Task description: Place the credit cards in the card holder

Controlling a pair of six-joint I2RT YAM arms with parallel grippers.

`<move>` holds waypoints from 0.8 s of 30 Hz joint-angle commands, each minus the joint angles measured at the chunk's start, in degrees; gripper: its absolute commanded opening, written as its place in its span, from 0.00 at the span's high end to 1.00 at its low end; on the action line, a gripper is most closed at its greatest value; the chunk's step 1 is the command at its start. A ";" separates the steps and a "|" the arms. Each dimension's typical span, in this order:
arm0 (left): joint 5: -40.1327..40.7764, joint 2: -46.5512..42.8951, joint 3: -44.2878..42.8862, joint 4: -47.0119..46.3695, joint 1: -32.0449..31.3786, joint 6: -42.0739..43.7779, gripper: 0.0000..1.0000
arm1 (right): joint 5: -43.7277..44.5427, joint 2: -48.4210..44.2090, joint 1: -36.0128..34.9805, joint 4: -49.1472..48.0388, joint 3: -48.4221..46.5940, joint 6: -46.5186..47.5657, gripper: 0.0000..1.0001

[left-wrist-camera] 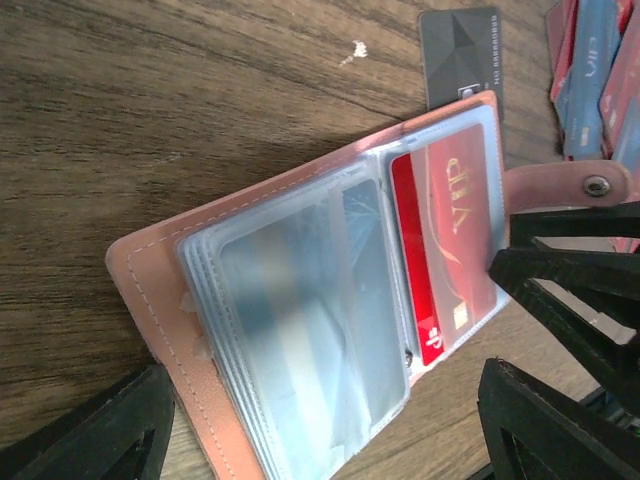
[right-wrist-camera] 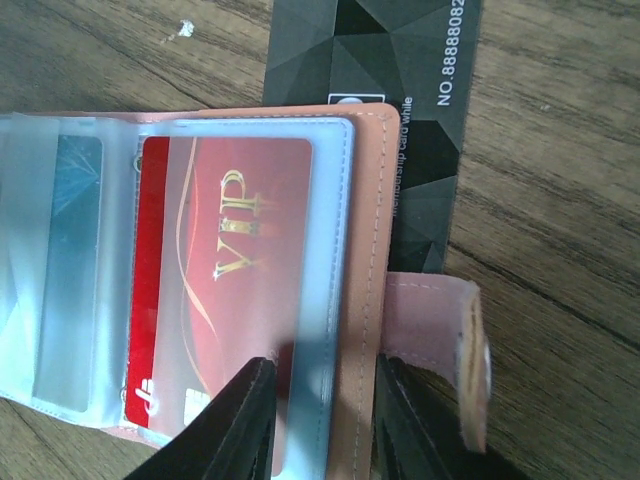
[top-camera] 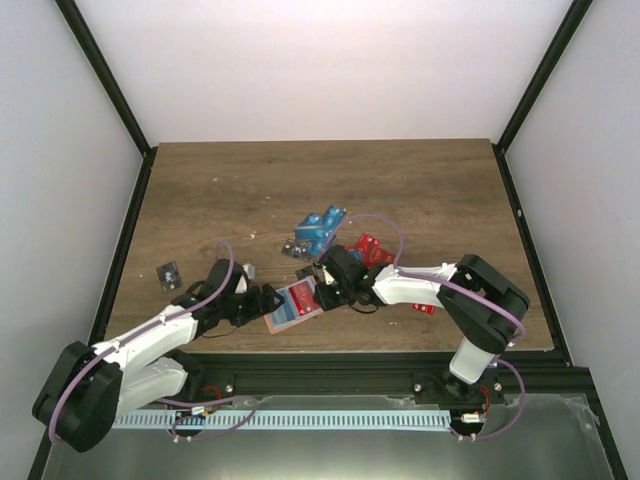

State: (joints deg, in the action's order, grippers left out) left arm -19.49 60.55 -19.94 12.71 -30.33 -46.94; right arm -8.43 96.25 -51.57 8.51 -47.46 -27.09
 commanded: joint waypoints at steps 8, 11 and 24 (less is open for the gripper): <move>-5.65 -4.48 -0.88 -4.95 -0.61 -3.41 0.16 | -2.87 1.82 -0.97 -2.22 0.88 -1.24 0.72; -5.74 -4.20 -0.71 -5.84 -0.77 -3.46 0.16 | -3.37 2.13 -1.15 -2.70 0.91 -1.39 0.72; -5.82 0.55 -5.01 -12.41 -1.77 -3.67 0.17 | -5.53 2.59 -1.32 -4.02 0.68 -1.74 0.72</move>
State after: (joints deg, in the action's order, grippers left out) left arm -23.20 58.52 -22.79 6.24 -31.24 -50.52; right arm -9.19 96.92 -51.51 5.65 -47.09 -28.16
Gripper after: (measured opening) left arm 0.834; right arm 0.279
